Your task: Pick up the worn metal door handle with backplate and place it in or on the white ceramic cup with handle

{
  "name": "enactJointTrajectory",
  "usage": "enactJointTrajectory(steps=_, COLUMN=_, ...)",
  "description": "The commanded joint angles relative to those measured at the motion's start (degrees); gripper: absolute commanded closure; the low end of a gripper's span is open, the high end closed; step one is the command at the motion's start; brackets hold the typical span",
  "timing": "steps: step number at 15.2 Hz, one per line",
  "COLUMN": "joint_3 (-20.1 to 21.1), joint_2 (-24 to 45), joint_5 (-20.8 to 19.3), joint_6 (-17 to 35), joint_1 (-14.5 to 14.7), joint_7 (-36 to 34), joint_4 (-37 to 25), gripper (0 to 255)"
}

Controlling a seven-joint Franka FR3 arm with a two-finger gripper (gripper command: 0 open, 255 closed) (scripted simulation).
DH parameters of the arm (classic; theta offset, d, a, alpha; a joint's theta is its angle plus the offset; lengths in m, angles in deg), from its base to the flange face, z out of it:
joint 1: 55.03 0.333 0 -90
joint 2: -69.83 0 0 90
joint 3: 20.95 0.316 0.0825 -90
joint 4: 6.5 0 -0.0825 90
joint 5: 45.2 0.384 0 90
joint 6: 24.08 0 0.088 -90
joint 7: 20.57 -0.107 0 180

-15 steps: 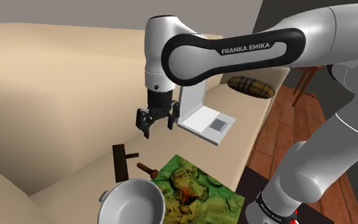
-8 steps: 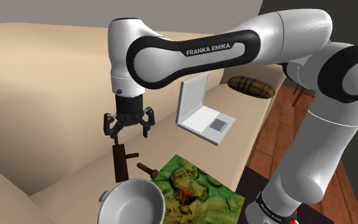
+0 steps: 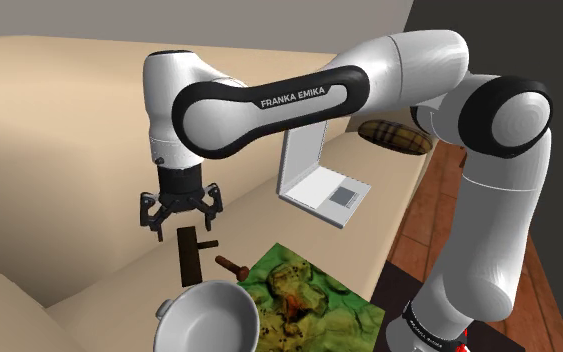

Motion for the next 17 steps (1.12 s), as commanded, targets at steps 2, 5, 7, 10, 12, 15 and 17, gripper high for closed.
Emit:
enactJointTrajectory(steps=2, joint_3=-0.1, joint_2=0.2, joint_5=-0.2, joint_6=2.7, joint_1=0.0, joint_7=-0.2, joint_4=2.5, gripper=0)
enactJointTrajectory(steps=5, joint_3=-0.1, joint_2=0.2, joint_5=-0.2, joint_6=2.7, joint_1=0.0, joint_7=-0.2, joint_4=2.5, gripper=0)
enactJointTrajectory(steps=7, joint_3=-0.1, joint_2=0.2, joint_5=-0.2, joint_6=2.7, joint_1=0.0, joint_7=-0.2, joint_4=2.5, gripper=0)
enactJointTrajectory(steps=10, joint_3=-0.1, joint_2=0.2, joint_5=-0.2, joint_6=2.7, joint_1=0.0, joint_7=-0.2, joint_4=2.5, gripper=0)
enactJointTrajectory(steps=12, joint_3=-0.1, joint_2=0.2, joint_5=-0.2, joint_6=2.7, joint_1=0.0, joint_7=-0.2, joint_4=2.5, gripper=255)
enactJointTrajectory(steps=15, joint_3=-0.1, joint_2=0.2, joint_5=-0.2, joint_6=2.7, joint_1=0.0, joint_7=-0.2, joint_4=2.5, gripper=255)
enactJointTrajectory(steps=17, joint_3=-0.1, joint_2=0.2, joint_5=-0.2, joint_6=2.7, joint_1=0.0, joint_7=-0.2, joint_4=2.5, gripper=255)
